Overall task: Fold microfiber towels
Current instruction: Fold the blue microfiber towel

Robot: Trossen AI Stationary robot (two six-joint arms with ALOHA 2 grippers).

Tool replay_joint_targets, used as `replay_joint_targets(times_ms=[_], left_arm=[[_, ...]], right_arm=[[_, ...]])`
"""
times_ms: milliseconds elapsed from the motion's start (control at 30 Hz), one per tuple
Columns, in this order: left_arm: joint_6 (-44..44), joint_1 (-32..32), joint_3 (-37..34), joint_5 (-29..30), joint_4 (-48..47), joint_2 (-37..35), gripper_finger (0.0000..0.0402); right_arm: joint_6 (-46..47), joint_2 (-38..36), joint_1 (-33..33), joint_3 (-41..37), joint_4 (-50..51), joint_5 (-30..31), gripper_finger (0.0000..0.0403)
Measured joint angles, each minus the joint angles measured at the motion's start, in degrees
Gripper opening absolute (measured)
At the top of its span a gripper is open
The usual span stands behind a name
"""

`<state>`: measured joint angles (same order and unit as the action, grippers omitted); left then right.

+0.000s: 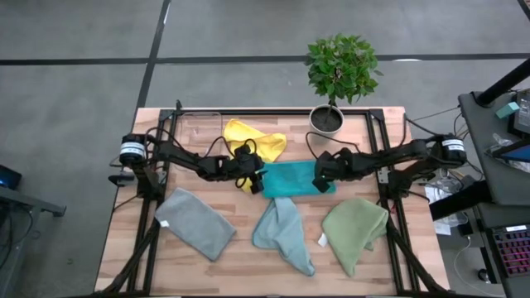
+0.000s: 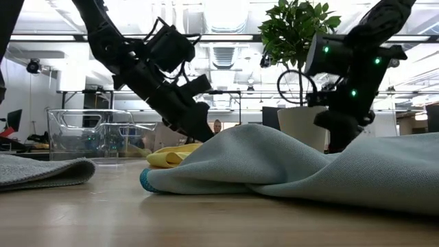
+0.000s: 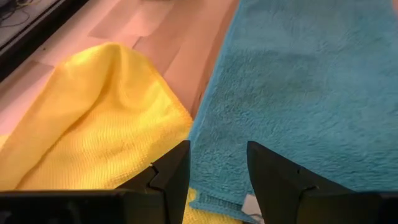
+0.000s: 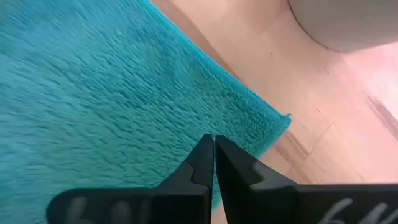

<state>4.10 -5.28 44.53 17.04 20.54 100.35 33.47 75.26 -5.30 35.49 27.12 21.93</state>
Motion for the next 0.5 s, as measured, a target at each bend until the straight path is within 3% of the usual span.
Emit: replay_joint_targets(times_ms=[200,500], left_arm=[[-0.4,1.9,0.3,0.0,0.0,-2.2,0.0143],[-0.5,4.3,1.4,-0.2,0.1,-3.8,0.0143]], right_arm=[[5.8,-7.1,-0.1,0.0,2.2,-6.3,0.0036],[14.6,-12.2,-1.4,0.0,9.1,-9.5,0.0163]])
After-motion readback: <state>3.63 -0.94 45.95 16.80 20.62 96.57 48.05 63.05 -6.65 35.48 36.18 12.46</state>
